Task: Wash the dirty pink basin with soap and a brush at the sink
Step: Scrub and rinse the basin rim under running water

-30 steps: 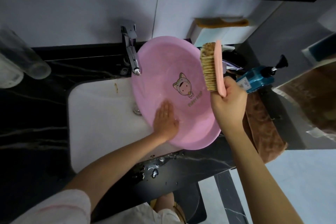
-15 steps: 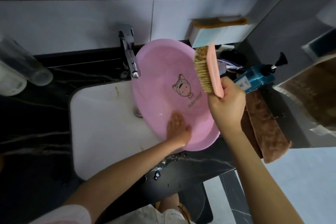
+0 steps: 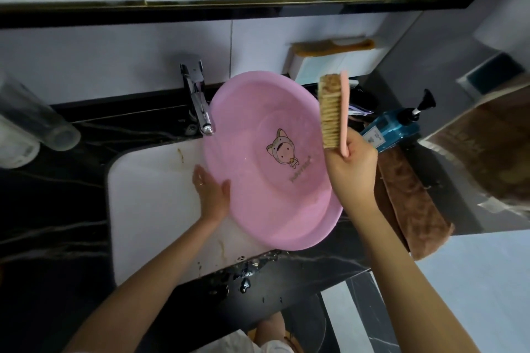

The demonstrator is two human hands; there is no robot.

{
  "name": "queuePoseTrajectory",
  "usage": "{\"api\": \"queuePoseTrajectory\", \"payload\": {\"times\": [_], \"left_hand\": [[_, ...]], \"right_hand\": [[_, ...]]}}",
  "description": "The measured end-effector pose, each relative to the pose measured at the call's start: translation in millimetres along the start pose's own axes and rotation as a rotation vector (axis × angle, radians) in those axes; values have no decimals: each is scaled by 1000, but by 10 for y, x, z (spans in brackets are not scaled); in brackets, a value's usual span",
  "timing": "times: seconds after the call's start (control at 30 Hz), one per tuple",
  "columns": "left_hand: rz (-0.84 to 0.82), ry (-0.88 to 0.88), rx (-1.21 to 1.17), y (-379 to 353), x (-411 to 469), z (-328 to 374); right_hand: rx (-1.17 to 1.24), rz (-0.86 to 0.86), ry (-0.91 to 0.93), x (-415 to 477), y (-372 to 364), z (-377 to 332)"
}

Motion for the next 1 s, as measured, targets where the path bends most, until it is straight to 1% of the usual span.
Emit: {"api": "queuePoseTrajectory", "payload": {"times": [0.03, 0.07, 0.13, 0.2, 0.27, 0.37, 0.47, 0.53, 0.57, 0.63, 0.67, 0.7, 0.77, 0.83, 0.87, 0.93, 1.0], "left_hand": [[-81, 92, -152, -42, 27, -37], [-129, 158, -237, -27, 36, -60], [-98, 198, -245, 176, -3, -66], [-44, 182, -229, 512, -131, -1], [22, 130, -226, 826, -230, 80], [110, 86, -274, 1334, -476, 250], [175, 78, -330, 1576, -638, 345], [218, 69, -301, 1681, -712, 381], [243, 72, -282, 1729, -766, 361], [272, 79, -276, 1768, -836, 319], [287, 79, -281, 1776, -866, 299], [302, 85, -279, 1777, -894, 285], [332, 76, -255, 1786, -951, 321], [364, 54, -238, 1783, -997, 369], [372, 38, -228, 1790, -1006, 401], [383, 31, -209, 1776, -1031, 436], [392, 31, -196, 1773, -1051, 450]], "right_hand": [[21, -8, -18, 28, -9, -2], [18, -19, -35, 53, 2, -11], [-17, -13, -82, 130, 73, 25], [-20, -14, -147, 176, 176, 89], [-139, -59, -234, 222, 208, 255], [-308, -225, -322, 191, 22, 490], [-524, -352, -340, 86, -299, 667], [-693, -358, -281, -12, -479, 669], [-716, -365, -247, -97, -583, 627], [-594, -483, -254, -296, -879, 573], [-512, -576, -261, -416, -1048, 525], [-474, -675, -230, -544, -1235, 439], [-506, -889, -87, -811, -1609, 189], [-488, -1045, 7, -1058, -1971, 3], [-426, -1086, -14, -1125, -2113, -53], [-318, -1102, -145, -1142, -2284, -35], [-297, -1008, -294, -1047, -2233, 114]]}}
Point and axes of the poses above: each hand's wrist, its own x-axis towards the middle knuckle, its own y-axis out of the back of the hand, z = x × y, the point moved 7 cm from there along x, towards the middle knuckle, and after that the axes turned 3 degrees about -z, right-handed, at the moved point
